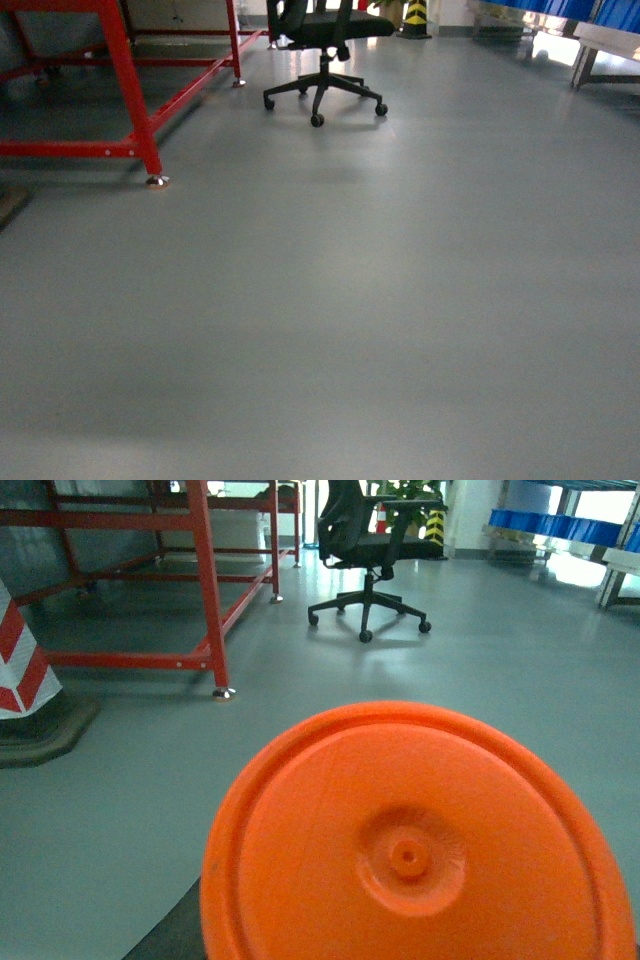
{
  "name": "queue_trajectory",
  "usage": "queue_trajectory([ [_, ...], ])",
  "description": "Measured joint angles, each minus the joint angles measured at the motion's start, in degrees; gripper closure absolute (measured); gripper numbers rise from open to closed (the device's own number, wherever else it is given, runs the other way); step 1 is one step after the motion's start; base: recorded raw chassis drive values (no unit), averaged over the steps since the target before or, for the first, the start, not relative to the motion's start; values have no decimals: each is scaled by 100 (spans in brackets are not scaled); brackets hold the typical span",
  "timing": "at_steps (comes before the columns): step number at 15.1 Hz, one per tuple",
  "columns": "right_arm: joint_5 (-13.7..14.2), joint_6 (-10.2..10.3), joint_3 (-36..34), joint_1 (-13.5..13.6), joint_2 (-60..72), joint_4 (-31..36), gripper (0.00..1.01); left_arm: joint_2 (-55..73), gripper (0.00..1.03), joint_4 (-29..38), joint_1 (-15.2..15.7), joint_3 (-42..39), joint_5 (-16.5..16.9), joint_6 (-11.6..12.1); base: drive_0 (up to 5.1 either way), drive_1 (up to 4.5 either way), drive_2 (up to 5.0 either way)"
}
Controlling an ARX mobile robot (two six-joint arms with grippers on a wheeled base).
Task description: Pick capacitor and pack into box
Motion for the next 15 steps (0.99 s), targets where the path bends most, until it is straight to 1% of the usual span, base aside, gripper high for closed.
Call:
queue_trajectory([
  [15,-4,0,0,0,0,26,3,0,59,2,0,0,-7,0,-511,234,234],
])
